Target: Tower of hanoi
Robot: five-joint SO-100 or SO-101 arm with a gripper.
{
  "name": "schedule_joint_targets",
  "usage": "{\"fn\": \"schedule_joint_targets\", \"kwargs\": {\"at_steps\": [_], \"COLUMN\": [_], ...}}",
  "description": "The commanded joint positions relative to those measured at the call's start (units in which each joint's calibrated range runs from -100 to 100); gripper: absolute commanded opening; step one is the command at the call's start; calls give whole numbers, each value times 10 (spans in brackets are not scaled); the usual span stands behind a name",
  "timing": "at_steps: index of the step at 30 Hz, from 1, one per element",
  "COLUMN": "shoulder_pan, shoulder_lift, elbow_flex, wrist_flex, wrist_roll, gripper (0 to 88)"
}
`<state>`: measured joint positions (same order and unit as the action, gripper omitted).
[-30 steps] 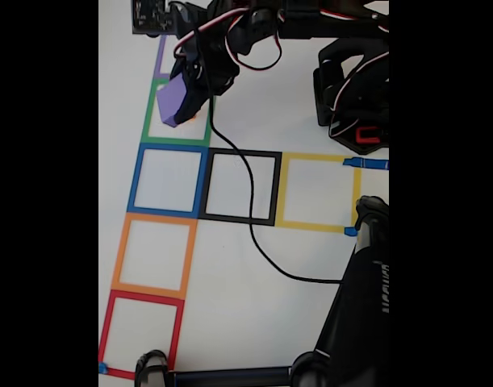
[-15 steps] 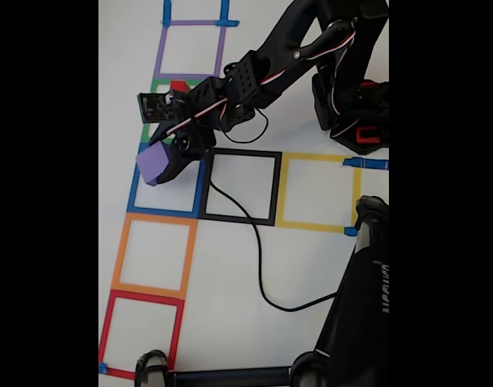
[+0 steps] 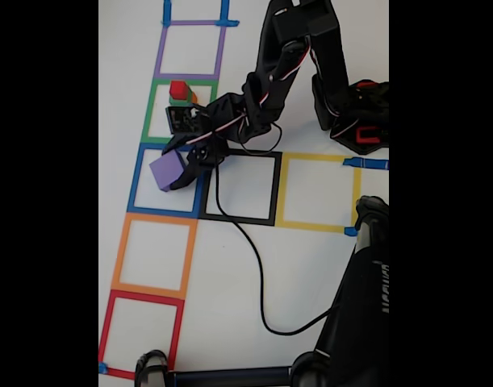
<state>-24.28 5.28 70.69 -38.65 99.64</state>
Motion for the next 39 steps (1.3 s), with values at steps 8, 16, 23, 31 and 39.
{"fn": "schedule_joint_targets", "kwargs": {"at_steps": [8, 16, 23, 31, 39], "shoulder_pan": [-10, -11, -6, -6, -7], "shoulder_lift": [18, 40, 43, 36, -52], "elbow_flex": [2, -13, -13, -13, -13], "wrist_flex": [-36, -47, -47, -58, -41], "wrist_roll": [4, 4, 4, 4, 4], "gripper": [117, 138, 232, 333, 331]}}
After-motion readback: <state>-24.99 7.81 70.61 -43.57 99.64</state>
